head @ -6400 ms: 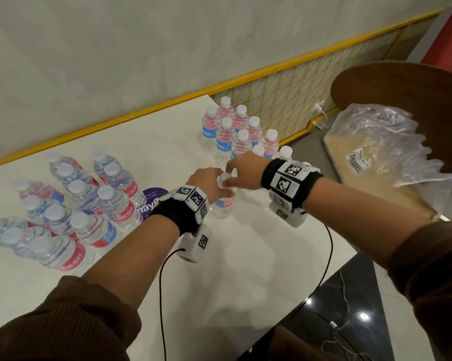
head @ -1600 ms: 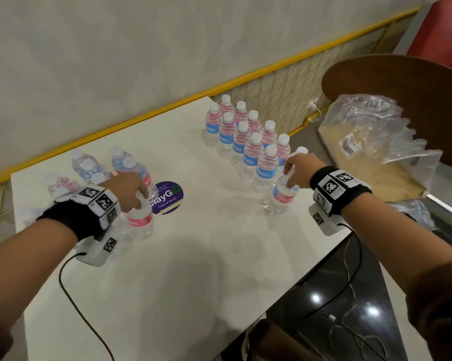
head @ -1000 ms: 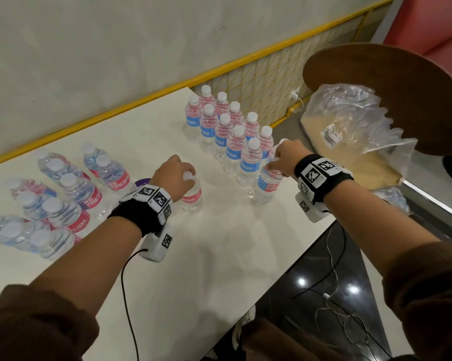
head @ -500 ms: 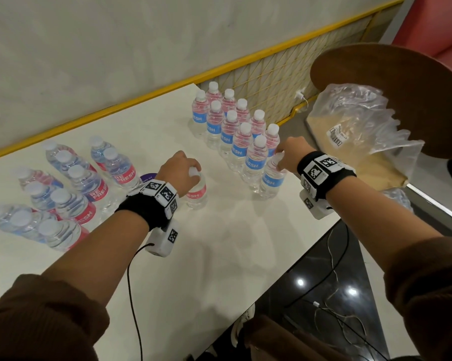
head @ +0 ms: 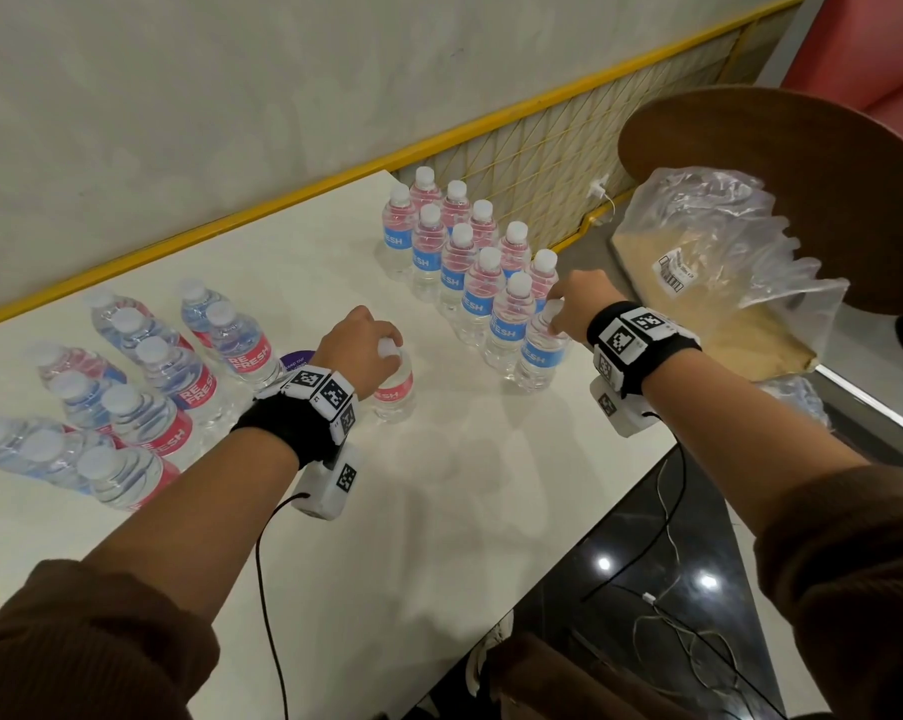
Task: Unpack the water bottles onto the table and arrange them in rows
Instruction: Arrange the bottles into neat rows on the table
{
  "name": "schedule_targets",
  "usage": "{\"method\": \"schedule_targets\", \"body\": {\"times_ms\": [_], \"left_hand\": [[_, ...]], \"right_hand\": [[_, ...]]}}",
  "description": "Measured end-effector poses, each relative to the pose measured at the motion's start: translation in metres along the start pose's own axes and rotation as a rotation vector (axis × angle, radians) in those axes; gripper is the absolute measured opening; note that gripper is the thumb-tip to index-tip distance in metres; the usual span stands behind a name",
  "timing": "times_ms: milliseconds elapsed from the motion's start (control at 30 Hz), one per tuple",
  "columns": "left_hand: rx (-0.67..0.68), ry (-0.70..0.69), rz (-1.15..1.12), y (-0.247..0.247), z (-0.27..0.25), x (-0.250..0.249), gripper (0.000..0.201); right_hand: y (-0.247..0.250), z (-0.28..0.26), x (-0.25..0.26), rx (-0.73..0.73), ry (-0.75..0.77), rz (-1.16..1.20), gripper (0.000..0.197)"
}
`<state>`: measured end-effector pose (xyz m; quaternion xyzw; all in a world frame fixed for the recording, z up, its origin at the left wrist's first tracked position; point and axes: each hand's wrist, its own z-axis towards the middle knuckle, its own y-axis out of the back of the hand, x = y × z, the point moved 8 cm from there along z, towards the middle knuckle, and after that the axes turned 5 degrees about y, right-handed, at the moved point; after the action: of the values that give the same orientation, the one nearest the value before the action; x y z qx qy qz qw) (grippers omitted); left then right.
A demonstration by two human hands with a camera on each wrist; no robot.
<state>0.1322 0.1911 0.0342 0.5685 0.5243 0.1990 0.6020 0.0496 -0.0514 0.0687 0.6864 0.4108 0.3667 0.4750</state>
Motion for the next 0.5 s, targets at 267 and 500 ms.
{"method": "schedule_targets", "body": {"times_ms": [267, 500], "left_hand": [[0.031, 0.025, 0.05, -0.002, -0.005, 0.004, 0.033], [0.154, 0.227, -0.155, -0.011, 0.0, 0.029, 0.063]], "right_hand": [[-0.004, 0.002, -0.003, -0.008, -0.053, 0.016, 0.039], [-0.008, -0.01, 0.102, -0.052, 0.354, 0.178, 0.054]]}}
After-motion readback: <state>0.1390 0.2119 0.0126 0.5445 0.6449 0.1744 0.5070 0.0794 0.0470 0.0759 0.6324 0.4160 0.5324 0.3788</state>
